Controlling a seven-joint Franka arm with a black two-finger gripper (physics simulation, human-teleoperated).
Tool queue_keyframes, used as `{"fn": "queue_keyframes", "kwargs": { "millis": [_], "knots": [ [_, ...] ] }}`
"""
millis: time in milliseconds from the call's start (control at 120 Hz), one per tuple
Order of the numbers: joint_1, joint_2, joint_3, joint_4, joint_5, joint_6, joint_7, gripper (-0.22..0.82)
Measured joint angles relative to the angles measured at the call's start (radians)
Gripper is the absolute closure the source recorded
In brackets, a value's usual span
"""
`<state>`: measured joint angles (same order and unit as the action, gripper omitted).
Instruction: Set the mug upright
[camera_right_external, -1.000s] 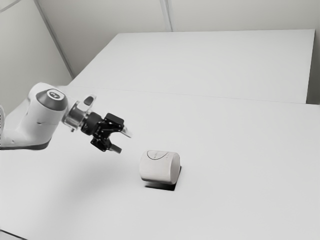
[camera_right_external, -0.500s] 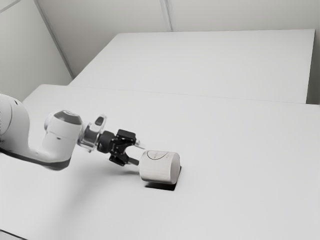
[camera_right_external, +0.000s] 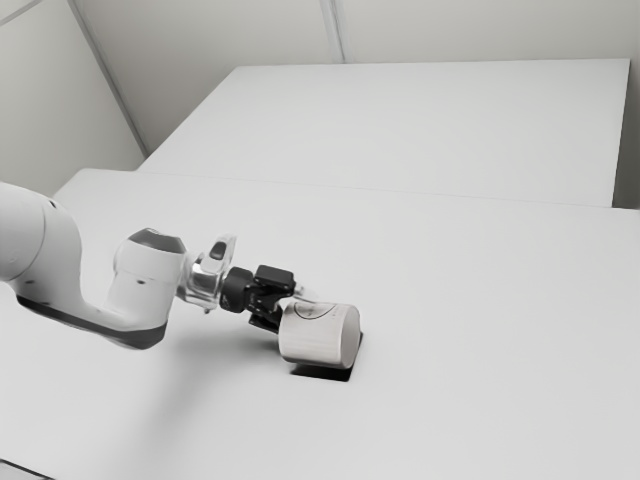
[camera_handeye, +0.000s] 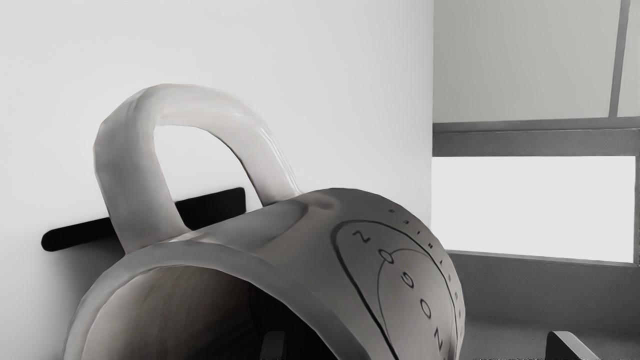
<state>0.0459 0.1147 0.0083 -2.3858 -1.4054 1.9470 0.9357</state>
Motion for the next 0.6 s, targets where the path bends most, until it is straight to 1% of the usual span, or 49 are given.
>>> {"fn": "queue_keyframes", "kwargs": {
  "millis": [67,317,367,475,600],
  "knots": [
    [0.0,0.0,0.0,0.0,-0.005,-0.002,0.016,0.14],
    [0.0,0.0,-0.009,0.0,-0.012,0.0,0.061,0.53],
    [0.001,0.0,-0.01,0.001,-0.012,0.001,0.068,0.57],
    [0.0,-0.002,-0.01,0.003,-0.011,0.006,0.081,0.62],
    [-0.003,-0.019,-0.017,0.007,-0.008,0.014,0.091,0.65]
  ]
}}
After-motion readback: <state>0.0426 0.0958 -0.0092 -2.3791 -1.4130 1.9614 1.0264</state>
